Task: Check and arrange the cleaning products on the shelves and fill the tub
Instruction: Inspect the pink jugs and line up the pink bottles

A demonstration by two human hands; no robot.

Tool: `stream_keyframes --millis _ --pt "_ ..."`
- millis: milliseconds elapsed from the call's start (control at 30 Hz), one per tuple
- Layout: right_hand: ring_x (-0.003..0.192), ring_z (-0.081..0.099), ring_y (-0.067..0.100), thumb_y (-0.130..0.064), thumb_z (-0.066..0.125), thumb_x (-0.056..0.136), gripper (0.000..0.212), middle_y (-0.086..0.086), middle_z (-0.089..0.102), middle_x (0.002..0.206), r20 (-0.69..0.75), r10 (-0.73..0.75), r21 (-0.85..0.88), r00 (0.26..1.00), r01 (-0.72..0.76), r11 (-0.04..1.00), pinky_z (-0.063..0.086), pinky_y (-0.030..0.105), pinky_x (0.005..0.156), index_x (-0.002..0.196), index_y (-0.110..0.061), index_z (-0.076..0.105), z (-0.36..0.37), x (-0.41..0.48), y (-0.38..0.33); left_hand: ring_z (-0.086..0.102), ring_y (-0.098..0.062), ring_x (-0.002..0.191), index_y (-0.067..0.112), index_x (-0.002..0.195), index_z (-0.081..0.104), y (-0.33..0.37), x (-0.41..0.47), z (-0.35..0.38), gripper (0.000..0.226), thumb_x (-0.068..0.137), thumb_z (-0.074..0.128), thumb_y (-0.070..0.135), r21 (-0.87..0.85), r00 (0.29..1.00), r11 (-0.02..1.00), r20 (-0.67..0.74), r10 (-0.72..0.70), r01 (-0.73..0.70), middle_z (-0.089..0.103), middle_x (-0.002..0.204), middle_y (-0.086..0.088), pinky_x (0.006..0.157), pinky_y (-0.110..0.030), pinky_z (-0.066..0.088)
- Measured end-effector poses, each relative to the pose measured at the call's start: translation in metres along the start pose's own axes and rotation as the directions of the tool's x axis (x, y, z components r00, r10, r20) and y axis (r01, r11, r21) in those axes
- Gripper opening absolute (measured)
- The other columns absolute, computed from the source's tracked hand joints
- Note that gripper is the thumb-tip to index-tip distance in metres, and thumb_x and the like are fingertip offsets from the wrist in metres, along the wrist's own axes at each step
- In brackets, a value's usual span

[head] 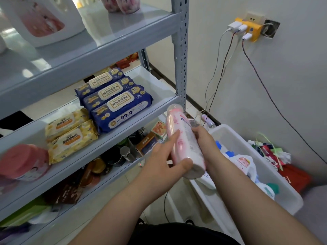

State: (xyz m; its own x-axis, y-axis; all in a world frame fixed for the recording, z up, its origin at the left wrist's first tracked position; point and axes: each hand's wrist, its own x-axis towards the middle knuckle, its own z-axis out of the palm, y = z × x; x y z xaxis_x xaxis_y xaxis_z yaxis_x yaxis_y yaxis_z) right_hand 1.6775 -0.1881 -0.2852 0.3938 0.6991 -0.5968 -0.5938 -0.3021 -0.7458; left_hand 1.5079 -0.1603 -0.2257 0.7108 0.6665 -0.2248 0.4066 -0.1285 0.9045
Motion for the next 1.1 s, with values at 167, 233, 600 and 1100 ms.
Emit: stream_keyframes --millis 167,233,600,1100 --pt "0.041 0.061 0.015 -0.019 0.046 0.097 0.037 0.005 0.064 0.053 -0.011 -0.01 0.051 1.0 0.011 0.999 0.047 0.02 0.045 0.07 -0.009 0.067 -0.006 0.004 0.009 0.043 0.026 0.108 0.053 0.148 0.036 0.007 -0.003 0.003 0.068 0.091 0.07 0.037 0.075 0.999 0.997 -0.017 0.034 -0.032 0.034 0.125 0.024 0.081 0.002 0.041" --pt "0.043 0.062 0.016 -0.021 0.047 0.097 0.03 0.007 0.066 0.058 -0.026 -0.002 0.086 1.0 0.005 0.996 0.049 0.022 0.048 0.077 -0.008 0.066 -0.004 0.005 0.008 0.04 0.028 0.107 0.052 0.149 0.036 0.008 -0.002 0.004 0.068 0.091 0.069 0.036 0.073 1.0 0.997 -0.008 0.025 -0.024 0.034 0.125 0.024 0.082 0.002 0.041" --pt "0.1 0.074 0.04 -0.015 0.059 0.095 0.038 0.021 0.071 0.11 0.051 -0.14 0.253 0.989 0.123 0.96 0.062 0.053 0.082 0.132 -0.012 0.055 0.004 0.004 -0.004 0.075 -0.023 0.089 0.041 0.135 0.032 -0.009 0.022 0.005 0.05 0.098 0.064 0.031 -0.296 0.969 0.924 0.019 -0.246 0.24 0.063 0.12 0.004 0.063 -0.034 0.061" --pt "0.094 0.074 0.026 -0.027 0.078 0.069 0.052 0.013 0.063 0.119 0.19 -0.52 -0.065 0.833 0.539 0.84 0.062 0.043 0.075 0.109 -0.052 0.057 0.017 -0.031 -0.054 0.074 -0.031 0.092 0.02 0.142 0.048 -0.01 0.025 -0.006 0.079 0.069 0.075 0.034 -0.682 0.959 0.675 0.235 -0.16 0.28 0.071 0.123 -0.016 0.058 -0.038 0.057"
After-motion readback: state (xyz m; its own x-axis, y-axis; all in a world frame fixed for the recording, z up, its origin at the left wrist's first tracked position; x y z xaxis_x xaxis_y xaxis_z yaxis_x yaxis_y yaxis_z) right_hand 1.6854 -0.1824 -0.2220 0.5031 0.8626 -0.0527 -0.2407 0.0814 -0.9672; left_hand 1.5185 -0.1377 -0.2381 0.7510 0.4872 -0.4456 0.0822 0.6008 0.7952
